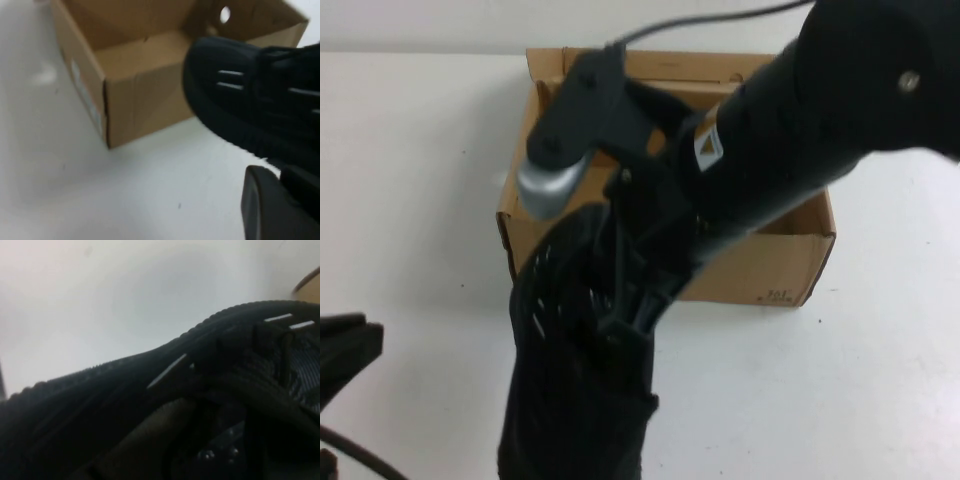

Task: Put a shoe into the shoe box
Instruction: Pick up the shoe from the table, then hand over the shoe

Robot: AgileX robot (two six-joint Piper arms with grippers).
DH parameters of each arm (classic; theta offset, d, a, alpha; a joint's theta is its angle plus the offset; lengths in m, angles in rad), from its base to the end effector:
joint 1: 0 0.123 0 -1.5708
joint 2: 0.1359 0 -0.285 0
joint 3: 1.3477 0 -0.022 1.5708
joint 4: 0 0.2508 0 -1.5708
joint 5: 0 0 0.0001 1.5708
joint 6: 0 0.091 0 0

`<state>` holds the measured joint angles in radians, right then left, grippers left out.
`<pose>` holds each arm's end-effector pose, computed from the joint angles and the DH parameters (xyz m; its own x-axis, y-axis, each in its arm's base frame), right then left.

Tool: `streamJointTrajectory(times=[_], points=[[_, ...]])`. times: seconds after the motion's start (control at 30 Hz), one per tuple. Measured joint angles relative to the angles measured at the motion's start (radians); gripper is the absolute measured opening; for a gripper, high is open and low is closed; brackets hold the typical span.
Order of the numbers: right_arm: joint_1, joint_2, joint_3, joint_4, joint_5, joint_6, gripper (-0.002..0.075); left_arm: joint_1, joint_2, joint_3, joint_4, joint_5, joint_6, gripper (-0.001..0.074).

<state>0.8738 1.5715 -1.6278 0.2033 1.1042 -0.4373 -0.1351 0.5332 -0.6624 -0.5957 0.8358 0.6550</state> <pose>0.2029 0.2679 0.3900 -0.2146 -0.7743 -0.5953 -0.9498 0.3076 -0.0577 0.0823 -0.0495 0.3336 -0.3753 0.2587 -0.8901 0.5794 0.8150 -0.0073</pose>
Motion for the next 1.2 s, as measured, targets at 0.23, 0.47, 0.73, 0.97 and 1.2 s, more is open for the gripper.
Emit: streamJointTrajectory(times=[0.23, 0.47, 0.73, 0.97, 1.2], points=[[0.0, 0.023, -0.108, -0.089, 0.002, 0.072, 0.0001, 0.0, 0.001, -0.116, -0.144, -0.013, 0.18, 0.0424], [0.0, 0.07, -0.165, -0.261, -0.105, 0.358, 0.0001, 0.0, 0.043, -0.179, -0.119, -0.03, 0.305, 0.0585], [0.0, 0.207, -0.302, -0.378, -0.06, 0.494, 0.0001, 0.0, 0.167, -0.179, -0.116, -0.066, 0.369, 0.0594], [0.0, 0.346, -0.531, -0.465, 0.12, 0.552, 0.0001, -0.002, 0.263, -0.179, -0.115, -0.133, 0.378, 0.0594], [0.0, 0.409, -0.685, -0.479, 0.154, 0.583, 0.0001, -0.143, 0.355, -0.179, -0.105, -0.227, 0.374, 0.0594]])
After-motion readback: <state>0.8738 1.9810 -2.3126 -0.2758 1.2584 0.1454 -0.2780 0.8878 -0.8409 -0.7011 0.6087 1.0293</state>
